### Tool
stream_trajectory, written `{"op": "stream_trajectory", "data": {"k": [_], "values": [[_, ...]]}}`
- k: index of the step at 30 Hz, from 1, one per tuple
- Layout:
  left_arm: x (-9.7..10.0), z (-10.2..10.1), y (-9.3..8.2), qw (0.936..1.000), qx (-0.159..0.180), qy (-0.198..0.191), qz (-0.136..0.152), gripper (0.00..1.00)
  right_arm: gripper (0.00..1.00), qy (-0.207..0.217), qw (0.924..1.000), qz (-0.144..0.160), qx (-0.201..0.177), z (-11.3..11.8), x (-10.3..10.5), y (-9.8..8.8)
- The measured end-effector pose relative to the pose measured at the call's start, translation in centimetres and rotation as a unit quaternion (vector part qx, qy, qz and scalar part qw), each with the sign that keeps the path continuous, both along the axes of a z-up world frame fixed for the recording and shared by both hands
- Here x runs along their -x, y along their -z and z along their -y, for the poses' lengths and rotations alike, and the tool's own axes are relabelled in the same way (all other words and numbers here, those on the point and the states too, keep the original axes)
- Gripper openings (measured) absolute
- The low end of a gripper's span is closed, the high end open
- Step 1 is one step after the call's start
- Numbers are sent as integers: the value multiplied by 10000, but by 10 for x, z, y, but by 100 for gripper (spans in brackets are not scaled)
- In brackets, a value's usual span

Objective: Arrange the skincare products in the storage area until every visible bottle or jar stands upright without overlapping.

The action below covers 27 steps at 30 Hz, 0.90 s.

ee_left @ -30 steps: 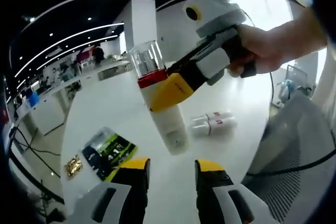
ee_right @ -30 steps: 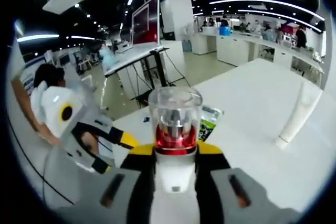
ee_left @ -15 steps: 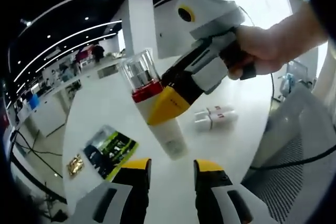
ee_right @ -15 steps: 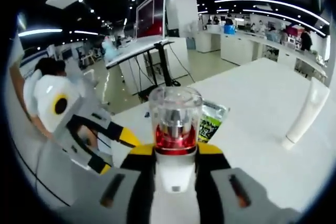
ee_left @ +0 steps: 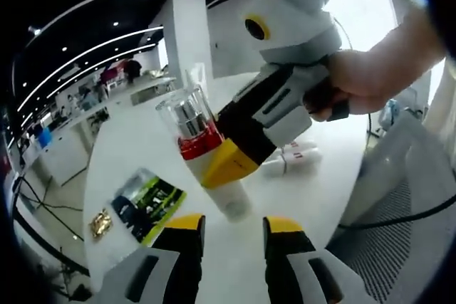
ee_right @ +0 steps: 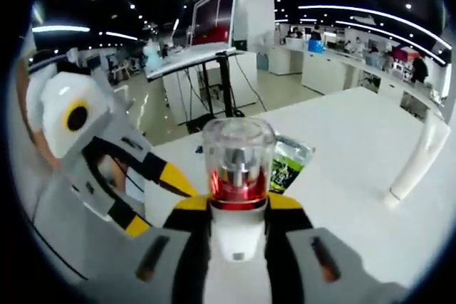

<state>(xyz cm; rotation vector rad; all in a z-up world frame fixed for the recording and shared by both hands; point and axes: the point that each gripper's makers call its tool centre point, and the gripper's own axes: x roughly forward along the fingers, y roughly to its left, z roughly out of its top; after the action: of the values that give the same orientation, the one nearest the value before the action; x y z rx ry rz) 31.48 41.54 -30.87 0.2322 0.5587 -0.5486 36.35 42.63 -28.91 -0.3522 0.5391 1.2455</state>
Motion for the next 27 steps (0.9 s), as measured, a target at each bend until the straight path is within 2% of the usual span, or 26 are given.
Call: {"op": "stream_trajectory", "data": {"k": [7, 10, 17, 19, 27], "values": [[-3, -8, -1, 9997, 70, -227, 23, 34, 27, -133, 9998, 126, 19, -2, 3, 7], [-4, -11, -1, 9995, 50, -299, 29, 34, 27, -125, 9995, 241, -161, 4, 6, 6], [-3, -13, -1, 9996, -65, -260, 67, 33, 27, -15, 9985, 431, -334, 16, 13, 5], [-3, -13, -1, 9996, -9, -292, 56, 33, 28, -12, 9981, 496, -374, 17, 14, 5], [-4, -16, -3, 9994, -110, -313, 116, 33, 29, -39, 9982, 559, -217, 20, 18, 7]]}}
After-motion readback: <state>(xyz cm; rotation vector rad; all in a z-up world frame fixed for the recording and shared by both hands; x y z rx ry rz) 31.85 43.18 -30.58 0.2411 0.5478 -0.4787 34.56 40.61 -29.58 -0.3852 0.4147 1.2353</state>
